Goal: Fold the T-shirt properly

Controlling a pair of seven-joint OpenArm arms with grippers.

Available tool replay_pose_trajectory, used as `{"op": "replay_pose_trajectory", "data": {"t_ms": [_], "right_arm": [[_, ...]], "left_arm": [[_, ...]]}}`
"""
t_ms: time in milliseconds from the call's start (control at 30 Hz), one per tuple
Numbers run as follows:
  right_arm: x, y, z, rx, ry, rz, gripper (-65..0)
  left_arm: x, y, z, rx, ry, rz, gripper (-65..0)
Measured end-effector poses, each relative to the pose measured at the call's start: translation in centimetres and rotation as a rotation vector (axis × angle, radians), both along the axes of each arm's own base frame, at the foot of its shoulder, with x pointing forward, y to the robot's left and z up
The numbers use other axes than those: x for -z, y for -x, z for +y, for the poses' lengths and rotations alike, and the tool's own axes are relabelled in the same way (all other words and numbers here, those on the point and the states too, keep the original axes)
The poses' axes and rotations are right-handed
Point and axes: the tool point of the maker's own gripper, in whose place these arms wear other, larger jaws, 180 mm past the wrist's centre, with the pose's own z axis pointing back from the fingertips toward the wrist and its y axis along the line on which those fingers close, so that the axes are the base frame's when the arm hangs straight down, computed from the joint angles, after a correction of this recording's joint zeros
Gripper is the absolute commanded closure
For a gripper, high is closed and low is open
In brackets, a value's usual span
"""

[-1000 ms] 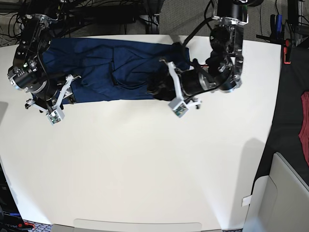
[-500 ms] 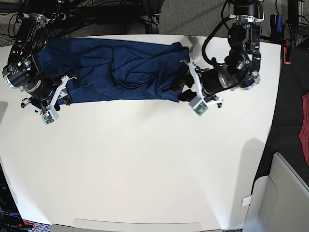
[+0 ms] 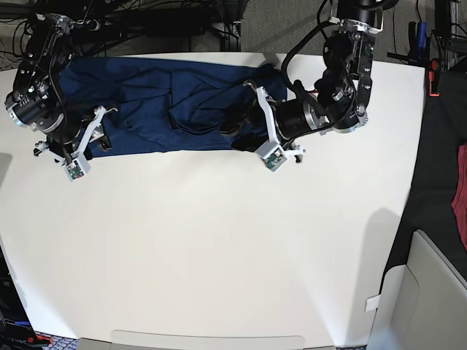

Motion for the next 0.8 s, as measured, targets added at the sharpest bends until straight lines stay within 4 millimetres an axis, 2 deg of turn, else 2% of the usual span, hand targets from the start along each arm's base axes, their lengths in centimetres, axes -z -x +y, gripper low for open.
{"op": "replay_pose_trajectory", "data": {"t_ms": [133, 233, 333, 400, 467, 633, 700, 800], "right_arm": [[0.3, 0.2, 0.1, -0.002, -0.001, 0.010, -26.1], [-0.1, -0.6, 1.4, -0.005, -0.035, -0.012, -26.1], [-0.8, -2.0, 4.8, -0.104, -0.054, -0.035, -26.1], [-1.5, -2.9, 7.1, -0.169, -0.062, -0.061, -26.1], [-2.0, -3.7, 9.3, -0.215, -0.098, -0.078, -26.1], [0.5, -4.2, 13.1, -0.235, -0.176, 0.038, -26.1], [1.1, -4.1, 15.3, -0.276, -0.209, 0.067, -26.1], [0.8, -4.2, 19.0, -0.353, -0.300, 0.083, -26.1]], "left_arm": [[-0.1, 0.0, 0.2, -0.021, 0.024, -0.004, -22.8], [-0.2, 0.0, 0.7, -0.089, 0.086, 0.002, -22.8], [-0.5, -2.4, 3.9, -0.302, 0.131, 0.014, -22.8], [-0.4, -3.2, 6.0, -0.388, 0.130, 0.017, -22.8], [0.0, -3.2, 7.4, -0.443, 0.131, 0.026, -22.8], [1.5, -2.0, 11.8, -0.588, 0.117, 0.057, -22.8], [1.7, -2.0, 13.6, -0.640, 0.105, 0.052, -22.8], [1.8, -1.8, 14.5, -0.679, 0.115, 0.055, -22.8]]}}
